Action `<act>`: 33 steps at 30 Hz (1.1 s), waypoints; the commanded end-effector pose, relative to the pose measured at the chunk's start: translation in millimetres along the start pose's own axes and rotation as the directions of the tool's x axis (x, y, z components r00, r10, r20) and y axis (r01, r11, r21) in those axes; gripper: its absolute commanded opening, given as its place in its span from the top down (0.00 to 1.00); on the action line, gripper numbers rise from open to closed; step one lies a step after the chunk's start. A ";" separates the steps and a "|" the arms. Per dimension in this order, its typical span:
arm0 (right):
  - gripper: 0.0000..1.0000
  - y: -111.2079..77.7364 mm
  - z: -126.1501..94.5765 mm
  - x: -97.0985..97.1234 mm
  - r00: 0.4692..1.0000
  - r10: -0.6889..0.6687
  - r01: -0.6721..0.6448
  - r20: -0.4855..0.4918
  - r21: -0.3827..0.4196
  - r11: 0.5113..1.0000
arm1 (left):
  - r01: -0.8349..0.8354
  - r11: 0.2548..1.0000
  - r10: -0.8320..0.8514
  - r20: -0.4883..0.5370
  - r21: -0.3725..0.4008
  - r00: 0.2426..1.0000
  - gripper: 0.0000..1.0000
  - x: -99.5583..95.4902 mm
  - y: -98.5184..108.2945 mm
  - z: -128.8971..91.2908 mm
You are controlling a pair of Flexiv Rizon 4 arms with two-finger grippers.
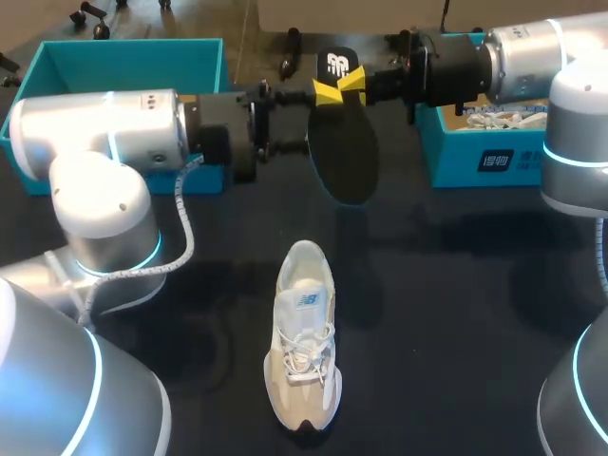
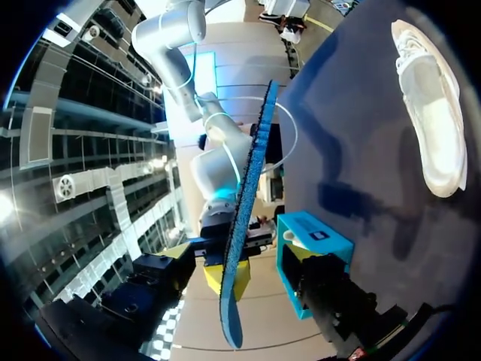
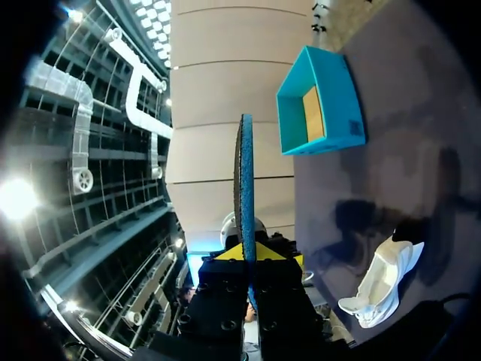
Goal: Take the shoe out of the shoebox, open the shoe tongue, remove and reinsert the insole, then place the shoe into the shoebox
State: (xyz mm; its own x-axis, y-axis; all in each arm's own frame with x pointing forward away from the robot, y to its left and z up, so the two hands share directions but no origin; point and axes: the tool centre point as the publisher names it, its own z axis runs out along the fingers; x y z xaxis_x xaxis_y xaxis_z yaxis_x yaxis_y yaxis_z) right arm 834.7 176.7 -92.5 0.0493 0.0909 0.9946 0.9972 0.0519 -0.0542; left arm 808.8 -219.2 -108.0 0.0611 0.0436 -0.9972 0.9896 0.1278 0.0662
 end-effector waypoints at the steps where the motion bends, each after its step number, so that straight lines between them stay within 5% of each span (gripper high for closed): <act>1: 1.00 -0.5 1.2 -0.1 1.000 0.000 0.000 0.003 -0.002 1.000 | -0.002 1.000 0.002 0.000 0.005 1.000 0.44 -1.4 1.2 5.3; 7: 1.00 -0.5 1.2 -0.1 1.000 0.000 0.000 0.003 -0.002 1.000 | -0.008 1.000 0.008 0.002 0.009 1.000 0.61 -2.5 0.2 6.1; 17: 1.00 -0.5 1.2 -0.1 1.000 0.000 0.000 0.003 -0.002 1.000 | -0.020 1.000 0.020 0.015 0.011 1.000 0.68 -8.5 1.3 7.8; 33: 1.00 -0.5 1.2 -0.1 1.000 0.000 0.000 0.003 -0.002 1.000 | -0.030 0.999 0.030 0.006 0.015 1.000 1.00 -8.1 -1.8 8.5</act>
State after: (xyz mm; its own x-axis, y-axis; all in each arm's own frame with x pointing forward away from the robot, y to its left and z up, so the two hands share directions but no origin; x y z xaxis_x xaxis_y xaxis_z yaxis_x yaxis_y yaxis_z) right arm 834.7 176.8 -92.5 0.0493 0.0909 0.9946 0.9972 0.0519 -0.0541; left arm 807.5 -226.5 -100.0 0.0912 0.0385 -0.9951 0.9893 0.1111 0.0949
